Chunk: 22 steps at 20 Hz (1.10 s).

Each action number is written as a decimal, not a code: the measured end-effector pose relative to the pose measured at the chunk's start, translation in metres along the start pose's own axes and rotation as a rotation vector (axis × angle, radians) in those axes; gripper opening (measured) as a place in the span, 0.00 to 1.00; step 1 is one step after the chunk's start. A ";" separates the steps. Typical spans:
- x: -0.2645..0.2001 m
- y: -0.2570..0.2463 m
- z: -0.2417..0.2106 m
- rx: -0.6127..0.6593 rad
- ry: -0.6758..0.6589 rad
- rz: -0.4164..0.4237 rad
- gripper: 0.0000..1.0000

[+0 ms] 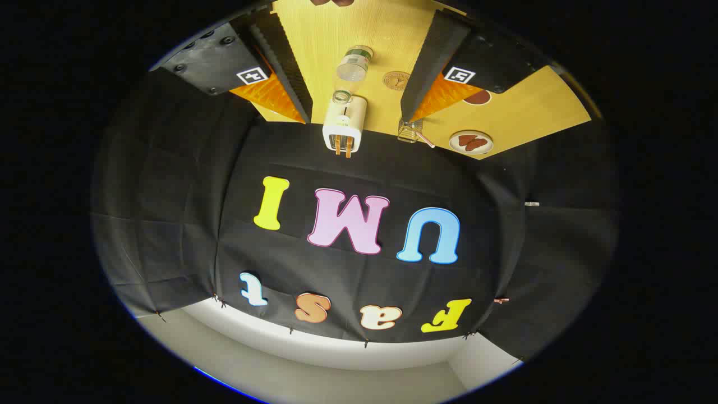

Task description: Take the bottle from table, then pour the juice into the cup, finally place the bottle on the coaster

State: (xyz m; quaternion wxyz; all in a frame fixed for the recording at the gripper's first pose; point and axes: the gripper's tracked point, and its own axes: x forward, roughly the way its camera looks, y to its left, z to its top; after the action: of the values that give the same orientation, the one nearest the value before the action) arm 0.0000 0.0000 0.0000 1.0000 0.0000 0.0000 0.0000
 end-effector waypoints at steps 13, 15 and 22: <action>0.005 0.005 -0.012 0.056 0.048 0.011 0.97; 0.007 0.008 -0.013 0.066 0.055 0.013 0.97; 0.015 0.010 -0.006 0.059 0.044 0.025 0.97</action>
State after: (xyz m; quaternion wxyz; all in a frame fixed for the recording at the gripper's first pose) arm 0.0147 0.0095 -0.0059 0.9993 0.0294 0.0218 0.0124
